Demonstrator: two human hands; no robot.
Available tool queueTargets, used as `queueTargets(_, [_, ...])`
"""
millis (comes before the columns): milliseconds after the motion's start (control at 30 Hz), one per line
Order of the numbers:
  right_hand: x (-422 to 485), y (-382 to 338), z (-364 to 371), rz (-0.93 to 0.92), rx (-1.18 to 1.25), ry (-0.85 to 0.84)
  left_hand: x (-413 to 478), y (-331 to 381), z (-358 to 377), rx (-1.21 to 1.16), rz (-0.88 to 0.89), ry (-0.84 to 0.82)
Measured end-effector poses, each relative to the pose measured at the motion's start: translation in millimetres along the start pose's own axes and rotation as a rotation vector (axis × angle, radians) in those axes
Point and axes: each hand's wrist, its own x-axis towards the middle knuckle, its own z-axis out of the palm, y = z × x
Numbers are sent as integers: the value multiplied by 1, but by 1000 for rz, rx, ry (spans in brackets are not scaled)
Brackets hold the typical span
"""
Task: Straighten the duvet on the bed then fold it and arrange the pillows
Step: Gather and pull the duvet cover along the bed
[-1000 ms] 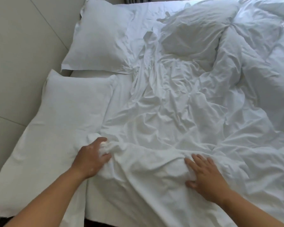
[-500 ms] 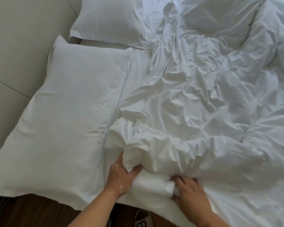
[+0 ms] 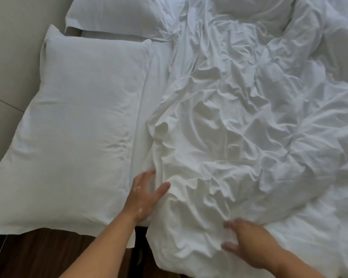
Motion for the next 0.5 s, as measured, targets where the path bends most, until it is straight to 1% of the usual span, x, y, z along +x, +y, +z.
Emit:
queueTargets(67, [11,-9,-12,-7,86,366,15,-1,8,-42,-115,18])
queueTargets(100, [21,-14,-20,-17,94,504,20,-2,15,-46,-181,3])
queueTargets(133, [33,-16,-28,-25,67,559,22,-2,23,-31,-233,-10])
queueTargets(167, [45,-17,-36,-26,8,526,23,-3,32,-6,-267,-16])
queueTargets(200, [59,-17,-41,-6,-73,434,22,-3,38,0,-282,-33])
queueTargets(233, [70,-15,-45,22,-152,326,20,-1,43,-39,-280,-67])
queueTargets(267, [79,-13,-46,30,-205,235,17,0,45,-136,-262,-128])
queueTargets(300, [84,-9,-45,5,-254,192,12,1,46,-228,-243,-204])
queueTargets(367, [83,-1,-52,-50,-344,151,-2,6,38,-332,-157,-319])
queueTargets(400, [79,5,-59,-68,-339,140,-10,9,31,-353,-100,-350])
queueTargets(467, [68,18,-76,-64,-226,138,-23,9,15,-383,-5,-337])
queueTargets(500, [61,25,-84,-39,-158,174,-28,7,6,-420,16,-318])
